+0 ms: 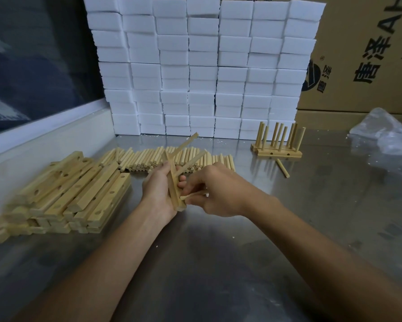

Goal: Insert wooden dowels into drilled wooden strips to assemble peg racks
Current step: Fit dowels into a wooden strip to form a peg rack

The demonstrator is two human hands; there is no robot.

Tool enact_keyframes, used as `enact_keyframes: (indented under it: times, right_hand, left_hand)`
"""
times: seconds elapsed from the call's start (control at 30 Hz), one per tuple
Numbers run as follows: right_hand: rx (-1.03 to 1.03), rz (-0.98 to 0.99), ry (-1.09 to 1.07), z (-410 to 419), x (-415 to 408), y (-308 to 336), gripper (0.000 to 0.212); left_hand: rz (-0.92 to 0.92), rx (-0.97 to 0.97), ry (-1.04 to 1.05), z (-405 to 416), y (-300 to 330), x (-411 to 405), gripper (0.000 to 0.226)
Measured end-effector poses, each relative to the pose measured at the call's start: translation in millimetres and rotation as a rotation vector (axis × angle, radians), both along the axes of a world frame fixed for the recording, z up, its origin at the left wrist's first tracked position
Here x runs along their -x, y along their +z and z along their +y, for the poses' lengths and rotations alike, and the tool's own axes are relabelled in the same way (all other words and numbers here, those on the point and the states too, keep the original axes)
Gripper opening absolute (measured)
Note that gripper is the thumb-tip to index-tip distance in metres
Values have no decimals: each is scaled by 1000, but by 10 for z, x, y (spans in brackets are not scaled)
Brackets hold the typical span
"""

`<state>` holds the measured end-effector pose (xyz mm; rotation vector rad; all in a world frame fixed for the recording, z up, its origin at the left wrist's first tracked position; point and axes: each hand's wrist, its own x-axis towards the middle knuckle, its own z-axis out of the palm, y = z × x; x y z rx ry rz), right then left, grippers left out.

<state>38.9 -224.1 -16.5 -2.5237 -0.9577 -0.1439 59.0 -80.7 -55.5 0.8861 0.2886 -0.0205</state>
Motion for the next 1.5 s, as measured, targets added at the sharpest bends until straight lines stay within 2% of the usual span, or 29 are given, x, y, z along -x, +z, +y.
enact_keyframes:
  times: [0.17,0.27,0.37,0.63,0.73,0.87,0.93,1.0,1.1,1.17,1.23,1.33,1.43,1.5]
  right_hand:
    - [192,-117,-18,25,34,28,16]
    - [243,-184,-17,31,54,26,15]
    - [258,-242,-18,48,79,4,13]
    - [178,-238,-39,74,109,-33,8]
    - [119,-188,-66,88,106,-40,6]
    - [-22,7,-156,93,77,-49,6]
    - [-37,43,-154,79,63,-40,5]
    - [64,-81,-81,71,86,-41,3]
    - [234,-432,23,79,146,-86,2]
    - [251,-509,13,113,167,-111,8]
    - [223,-474,-30,146,163,-107,17]
    - [140,-316,-87,152,149,-80,22]
    - [21,-110,-162,113,111,-56,16]
    - [-19,-55,-168,92,95,-35,9]
  left_hand:
    - [2,-56,-12,-33,-38,4,32]
    - [14,-75,44,-70,-26,11,24]
    - [14,-105,110,-100,-14,13,18]
    - [4,-102,192,-145,25,35,11]
    - [-19,-116,194,-179,40,57,14]
    - [-50,-163,239,-231,43,89,20]
    - [-46,-191,231,-237,46,93,20]
    - [-25,-191,195,-200,72,80,17]
    - [21,-217,142,-122,124,45,13]
    - [33,-240,115,-97,140,41,16]
    - [19,-232,117,-111,154,51,16]
    - [-19,-205,146,-159,165,77,11]
    - [-69,-229,184,-210,149,94,10]
    - [-88,-240,200,-233,141,96,12]
